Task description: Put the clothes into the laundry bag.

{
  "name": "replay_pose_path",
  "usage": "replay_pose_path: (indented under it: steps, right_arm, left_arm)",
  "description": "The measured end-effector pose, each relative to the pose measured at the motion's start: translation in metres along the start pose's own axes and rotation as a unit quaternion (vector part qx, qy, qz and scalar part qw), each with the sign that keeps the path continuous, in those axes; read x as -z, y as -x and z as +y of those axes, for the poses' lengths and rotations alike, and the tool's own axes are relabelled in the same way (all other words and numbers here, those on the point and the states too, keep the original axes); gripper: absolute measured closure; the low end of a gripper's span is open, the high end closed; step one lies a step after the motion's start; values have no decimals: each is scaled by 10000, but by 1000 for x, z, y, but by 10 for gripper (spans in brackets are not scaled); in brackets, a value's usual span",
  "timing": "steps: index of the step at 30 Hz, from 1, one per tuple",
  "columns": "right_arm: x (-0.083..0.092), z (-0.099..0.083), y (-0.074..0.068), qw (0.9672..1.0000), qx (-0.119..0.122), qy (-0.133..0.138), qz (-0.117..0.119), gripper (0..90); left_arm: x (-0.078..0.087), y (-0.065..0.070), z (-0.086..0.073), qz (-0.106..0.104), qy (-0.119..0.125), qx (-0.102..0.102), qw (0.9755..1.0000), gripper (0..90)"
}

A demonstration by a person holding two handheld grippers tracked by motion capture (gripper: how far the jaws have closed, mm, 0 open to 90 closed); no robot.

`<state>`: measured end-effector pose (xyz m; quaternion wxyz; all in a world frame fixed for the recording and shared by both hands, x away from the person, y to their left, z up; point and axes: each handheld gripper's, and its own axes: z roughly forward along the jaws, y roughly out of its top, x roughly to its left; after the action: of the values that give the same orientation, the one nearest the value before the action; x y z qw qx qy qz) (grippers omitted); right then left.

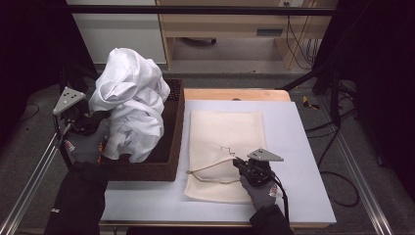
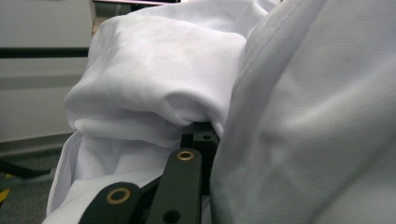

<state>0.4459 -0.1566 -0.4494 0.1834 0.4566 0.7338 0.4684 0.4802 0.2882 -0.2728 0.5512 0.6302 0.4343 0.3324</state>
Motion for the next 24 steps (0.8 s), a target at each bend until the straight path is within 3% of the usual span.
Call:
replay_pose_path:
  steps: [11,24]
  right_arm:
    - [0,0,1,10000,-1,18,-22,875]
    - [-1,1,4,10000,-20,44,-49,875]
  left_arm:
    - [16,25,20,-470,275,-70,9985,823]
    - [20,64,26,-1167,358,-210,9923,824]
